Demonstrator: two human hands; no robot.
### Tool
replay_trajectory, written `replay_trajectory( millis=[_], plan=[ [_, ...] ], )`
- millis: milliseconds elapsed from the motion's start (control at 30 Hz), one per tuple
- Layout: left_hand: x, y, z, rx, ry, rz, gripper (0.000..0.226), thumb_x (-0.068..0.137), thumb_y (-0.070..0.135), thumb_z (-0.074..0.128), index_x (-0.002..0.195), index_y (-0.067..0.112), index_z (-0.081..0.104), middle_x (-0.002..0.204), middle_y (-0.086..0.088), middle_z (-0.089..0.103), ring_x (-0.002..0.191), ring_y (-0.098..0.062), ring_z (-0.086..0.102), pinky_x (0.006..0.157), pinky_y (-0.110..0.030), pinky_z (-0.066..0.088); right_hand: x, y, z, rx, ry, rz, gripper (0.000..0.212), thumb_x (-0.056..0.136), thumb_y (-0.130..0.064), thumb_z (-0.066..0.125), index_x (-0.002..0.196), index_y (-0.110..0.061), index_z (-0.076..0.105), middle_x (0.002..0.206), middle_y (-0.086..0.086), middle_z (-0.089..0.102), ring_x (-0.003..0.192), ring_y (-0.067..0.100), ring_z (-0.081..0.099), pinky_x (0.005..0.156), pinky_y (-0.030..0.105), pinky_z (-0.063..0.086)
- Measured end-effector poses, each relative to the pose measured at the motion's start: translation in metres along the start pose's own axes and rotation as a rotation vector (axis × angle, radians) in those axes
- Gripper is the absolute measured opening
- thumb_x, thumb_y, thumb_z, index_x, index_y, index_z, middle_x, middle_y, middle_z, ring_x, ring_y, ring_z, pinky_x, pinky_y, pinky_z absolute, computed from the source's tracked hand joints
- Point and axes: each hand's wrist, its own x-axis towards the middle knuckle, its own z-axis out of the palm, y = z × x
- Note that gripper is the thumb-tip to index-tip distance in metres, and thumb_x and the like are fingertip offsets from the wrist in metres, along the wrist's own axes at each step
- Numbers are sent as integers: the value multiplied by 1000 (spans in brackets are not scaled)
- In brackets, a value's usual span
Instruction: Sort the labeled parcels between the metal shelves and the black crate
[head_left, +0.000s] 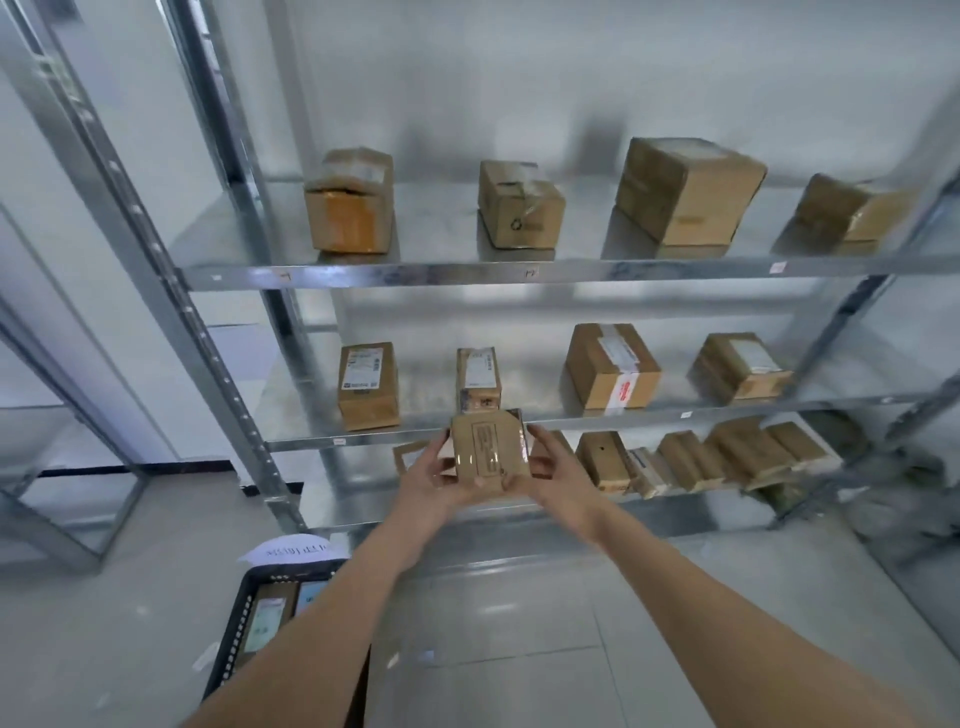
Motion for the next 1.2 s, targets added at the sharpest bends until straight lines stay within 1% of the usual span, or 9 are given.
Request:
replay_trajectory(
  millis=[133,267,400,533,700,867,967,1100,1200],
  plan=[
    [-38,39,0,85,-45,101,103,76,-2,80,149,47,27,127,10,56,113,-10,58,76,-21,55,-40,-37,-13,-87,-52,-119,109,73,-26,89,158,-44,23,147,-1,53,134,23,50,111,48,46],
    [-80,65,7,50,-21,179,87,83,-2,74,138,53,35,120,12,56,108,-8,58,63,-14,54,-77,-55,-22,-110,-92,-198,106,80,-12,84,157,-47,21,140,2,53,129,23,53,101,39,54],
    [-125,81,22,-128,81,157,34,97,25,62,125,41,51,113,-1,68,98,-18,68,68,-28,57,-114,-66,-26,-61,-70,-214,82,84,-18,83,145,-46,37,135,1,54,123,21,56,93,35,58],
    [-159,86,34,-112,153,207,12,100,38,53,112,36,52,117,2,66,105,-19,63,82,-36,56,-145,-74,-20,33,-29,-234,61,76,-73,73,124,-46,47,135,-5,63,122,23,61,103,48,54],
    [-198,89,34,-81,179,244,30,97,28,61,118,48,51,129,7,61,115,-19,58,95,-44,52,-178,-79,-13,14,-28,-285,30,101,-35,63,123,-34,43,132,-5,62,117,23,61,87,32,59],
    [-232,95,20,-1,183,255,57,94,19,66,141,44,46,135,8,56,119,-16,53,102,-43,49,-202,-87,-1,-47,-65,-329,69,98,-16,63,152,-41,28,129,-15,58,120,15,59,102,42,55],
    [-246,95,6,-1,214,249,60,91,17,69,143,39,48,137,6,57,115,-15,56,102,-44,49,-209,-99,16,-44,-94,-346,80,98,-10,62,158,-40,18,141,-8,54,123,12,55,95,28,56],
    [-267,103,-18,-115,206,196,37,100,23,57,134,36,56,130,6,61,113,-16,57,75,-28,52,-211,-112,56,-104,-92,-371,101,84,-41,79,160,-37,13,148,-8,47,131,14,51,105,38,53],
    [-277,102,-48,-163,195,159,24,104,31,48,122,41,60,115,13,65,106,-9,58,74,-29,51,-206,-123,92,-166,-30,-409,116,71,-51,87,160,-31,15,148,-9,46,135,14,48,109,44,50]
  ],
)
